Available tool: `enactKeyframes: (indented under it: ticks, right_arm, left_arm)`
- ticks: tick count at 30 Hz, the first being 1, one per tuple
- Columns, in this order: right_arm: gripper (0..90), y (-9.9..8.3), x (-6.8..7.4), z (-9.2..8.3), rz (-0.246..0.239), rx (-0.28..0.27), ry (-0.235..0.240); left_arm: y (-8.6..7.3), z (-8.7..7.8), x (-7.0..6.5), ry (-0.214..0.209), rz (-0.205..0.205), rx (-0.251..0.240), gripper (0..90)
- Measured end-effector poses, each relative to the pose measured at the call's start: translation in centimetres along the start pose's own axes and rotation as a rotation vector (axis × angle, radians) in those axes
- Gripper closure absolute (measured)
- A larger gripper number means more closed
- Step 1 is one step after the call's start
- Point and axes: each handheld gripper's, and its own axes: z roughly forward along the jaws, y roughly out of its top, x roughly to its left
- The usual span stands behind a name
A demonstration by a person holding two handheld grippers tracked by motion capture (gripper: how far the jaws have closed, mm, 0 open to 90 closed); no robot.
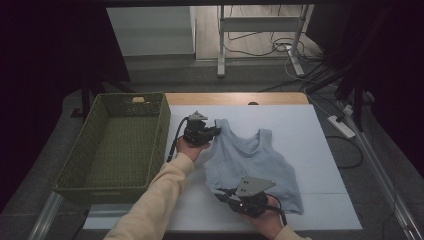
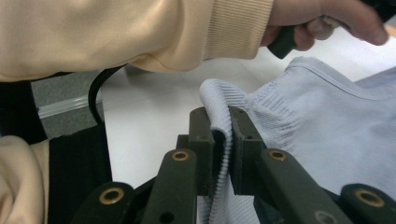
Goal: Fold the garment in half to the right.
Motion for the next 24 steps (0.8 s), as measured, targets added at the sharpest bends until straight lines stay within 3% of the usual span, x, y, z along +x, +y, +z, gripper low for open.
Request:
enactKeyframes:
  ticks: [24]
  right_arm:
    - [80.7,0.6,0.0,-0.6,0.014,-0.063,-0.023]
  left_arm:
    - [1.0,-1.4,-0.1,-0.002,-0.005,-0.031,82.3]
